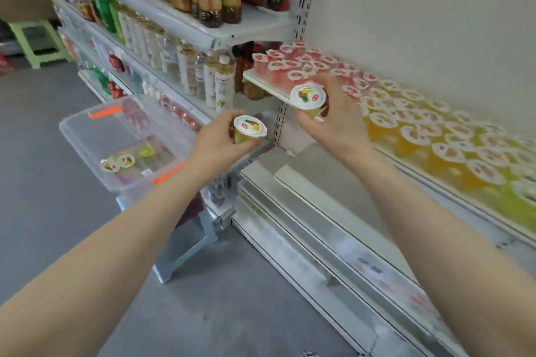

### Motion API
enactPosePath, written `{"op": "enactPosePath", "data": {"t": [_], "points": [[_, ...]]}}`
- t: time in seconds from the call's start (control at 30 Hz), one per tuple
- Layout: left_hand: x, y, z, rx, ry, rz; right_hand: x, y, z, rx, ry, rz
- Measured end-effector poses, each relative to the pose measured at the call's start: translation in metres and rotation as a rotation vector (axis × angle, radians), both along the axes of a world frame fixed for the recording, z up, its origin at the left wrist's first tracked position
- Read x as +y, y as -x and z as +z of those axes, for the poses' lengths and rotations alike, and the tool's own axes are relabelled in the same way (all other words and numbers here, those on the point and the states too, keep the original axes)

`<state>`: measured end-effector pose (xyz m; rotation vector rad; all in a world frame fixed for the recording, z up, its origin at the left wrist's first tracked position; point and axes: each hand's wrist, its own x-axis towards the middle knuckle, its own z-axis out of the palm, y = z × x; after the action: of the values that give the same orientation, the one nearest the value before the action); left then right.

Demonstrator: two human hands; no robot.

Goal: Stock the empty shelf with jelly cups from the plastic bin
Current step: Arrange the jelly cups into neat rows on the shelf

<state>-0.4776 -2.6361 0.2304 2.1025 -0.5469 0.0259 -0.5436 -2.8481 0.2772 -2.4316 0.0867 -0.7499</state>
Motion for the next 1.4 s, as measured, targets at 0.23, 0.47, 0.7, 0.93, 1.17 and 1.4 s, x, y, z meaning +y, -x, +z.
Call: {"op": "enactPosePath", "data": {"t": [0.23, 0.47, 0.7, 0.93, 1.17, 1.4], "points": [[-0.110, 0.050, 0.039, -0.082, 0.041, -0.200, -0.093, 0.099, 0.031, -0.038, 0.030, -0.236], [-0.247, 0.127, 0.066, -0.121, 0.085, -0.339, -0.210, 0.224, 0.057, -0.064, 0.074, -0.479], [-0.366, 0.226, 0.074, -0.130, 0.105, -0.476, -0.311, 0.349, 0.062, -0.073, 0.078, -0.664], [-0.446, 0.293, 0.076, -0.122, 0.130, -0.485, -0.405, 0.446, 0.038, 0.013, -0.049, -0.880], [-0.487, 0.318, 0.072, -0.136, 0.112, -0.437, -0.467, 0.470, -0.017, 0.198, -0.240, -0.932], [-0.502, 0.319, 0.071, -0.146, 0.107, -0.396, -0.493, 0.449, -0.035, 0.247, -0.202, -0.843]]}}
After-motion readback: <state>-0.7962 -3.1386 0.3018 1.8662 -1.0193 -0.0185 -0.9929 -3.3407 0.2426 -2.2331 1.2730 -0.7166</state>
